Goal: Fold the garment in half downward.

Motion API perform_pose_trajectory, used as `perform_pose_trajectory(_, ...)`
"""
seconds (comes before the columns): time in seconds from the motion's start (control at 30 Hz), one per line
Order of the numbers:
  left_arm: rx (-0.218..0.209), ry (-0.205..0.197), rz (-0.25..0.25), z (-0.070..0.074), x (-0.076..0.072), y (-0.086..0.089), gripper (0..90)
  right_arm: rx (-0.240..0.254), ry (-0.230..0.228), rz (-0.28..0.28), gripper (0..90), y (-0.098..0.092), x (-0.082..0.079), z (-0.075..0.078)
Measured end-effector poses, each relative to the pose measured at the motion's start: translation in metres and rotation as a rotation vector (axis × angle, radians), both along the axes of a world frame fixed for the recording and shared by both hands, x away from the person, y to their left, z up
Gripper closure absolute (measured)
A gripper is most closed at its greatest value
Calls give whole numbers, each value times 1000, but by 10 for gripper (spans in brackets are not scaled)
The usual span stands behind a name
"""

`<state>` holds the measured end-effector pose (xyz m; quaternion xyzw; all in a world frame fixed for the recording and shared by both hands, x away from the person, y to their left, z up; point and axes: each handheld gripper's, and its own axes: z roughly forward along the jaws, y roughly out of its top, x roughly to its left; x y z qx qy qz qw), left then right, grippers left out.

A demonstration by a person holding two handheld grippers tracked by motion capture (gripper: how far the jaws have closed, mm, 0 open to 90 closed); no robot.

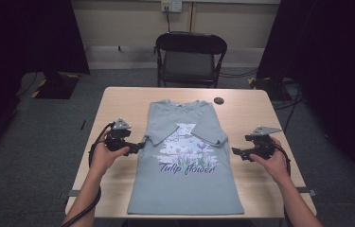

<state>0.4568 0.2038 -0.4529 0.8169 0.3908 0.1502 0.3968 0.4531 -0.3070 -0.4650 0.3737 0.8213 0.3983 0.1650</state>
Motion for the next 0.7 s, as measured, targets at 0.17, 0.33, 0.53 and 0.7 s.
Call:
perform_pose_trajectory(0.17, 1, 3, -3, 0, 8, -5, 158, 0, -1, -15, 112, 5, 8, 2)
perform_pose_trajectory(0.33, 4, 1, -4, 2, 15, -9, 160, 8, 2, -18, 113, 10, 15, 4)
perform_pose_trajectory(0.53, 11, -6, -4, 7, 22, -13, 161, 12, -5, -21, 115, 15, 21, 6)
perform_pose_trajectory(0.7, 8, -12, 3, 8, 30, -18, 162, 6, 1, -22, 121, 17, 26, 8)
